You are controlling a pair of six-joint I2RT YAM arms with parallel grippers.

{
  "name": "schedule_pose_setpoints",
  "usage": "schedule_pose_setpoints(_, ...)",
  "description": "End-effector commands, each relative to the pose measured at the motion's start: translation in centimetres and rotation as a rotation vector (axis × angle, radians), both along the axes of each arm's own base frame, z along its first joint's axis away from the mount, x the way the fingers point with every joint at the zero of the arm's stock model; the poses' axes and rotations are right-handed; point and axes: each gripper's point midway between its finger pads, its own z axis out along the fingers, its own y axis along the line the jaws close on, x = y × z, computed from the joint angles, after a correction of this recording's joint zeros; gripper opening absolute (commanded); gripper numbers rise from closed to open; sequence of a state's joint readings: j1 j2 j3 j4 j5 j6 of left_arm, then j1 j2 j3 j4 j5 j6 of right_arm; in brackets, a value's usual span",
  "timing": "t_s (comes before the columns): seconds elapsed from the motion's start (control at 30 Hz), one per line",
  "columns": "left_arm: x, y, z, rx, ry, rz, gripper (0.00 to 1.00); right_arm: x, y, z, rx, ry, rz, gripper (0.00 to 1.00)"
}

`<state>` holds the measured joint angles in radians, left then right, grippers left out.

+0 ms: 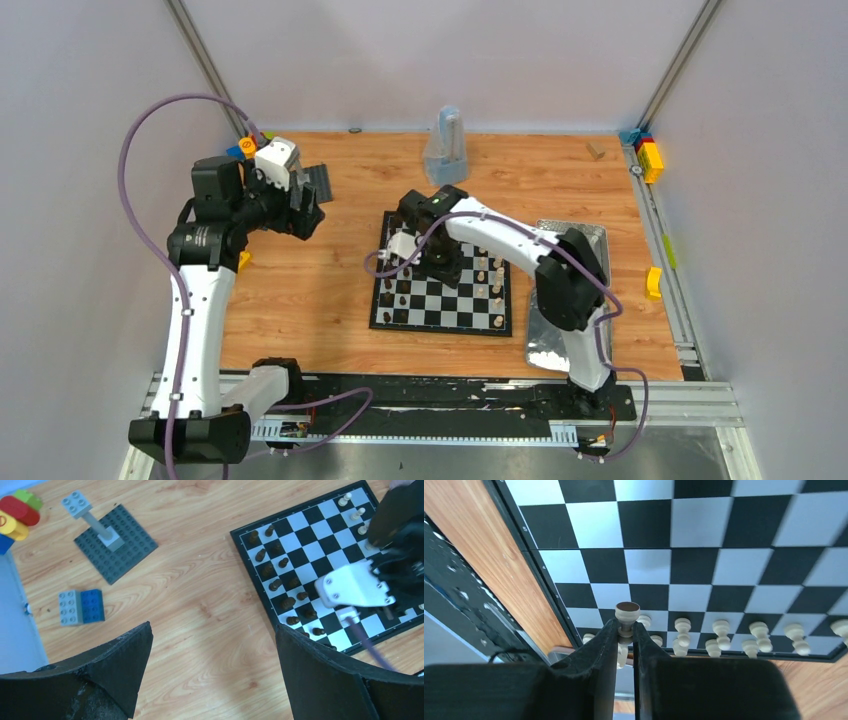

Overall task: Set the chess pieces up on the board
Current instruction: Place the chess piece on the chessboard.

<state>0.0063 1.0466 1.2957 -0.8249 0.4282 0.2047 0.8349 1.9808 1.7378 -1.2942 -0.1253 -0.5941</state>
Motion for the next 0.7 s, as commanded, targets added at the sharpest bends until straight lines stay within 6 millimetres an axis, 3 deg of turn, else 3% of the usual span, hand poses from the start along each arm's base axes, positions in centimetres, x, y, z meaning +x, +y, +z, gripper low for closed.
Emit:
schedule_pose_setpoints(0.0,-1.1,1.2,0.5,0.014,-0.002,0.041,1.00,-0.5,-2.5,-0.3,-0.249,0.010,0.132,0.07)
schedule_pose_setpoints(0.27,-1.3,1.2,0.7,0.020,-0.004,0.031,1.00,-0.3,-4.0,-2.0,-0.474,-0.035,0.267,0.14)
schedule_pose_setpoints(0.67,-0.9,1.0,0.4,0.016,0.001,0.012,1.00,-0.1,-3.4,-2.4,-0.489,-0.049,0.286,0.22)
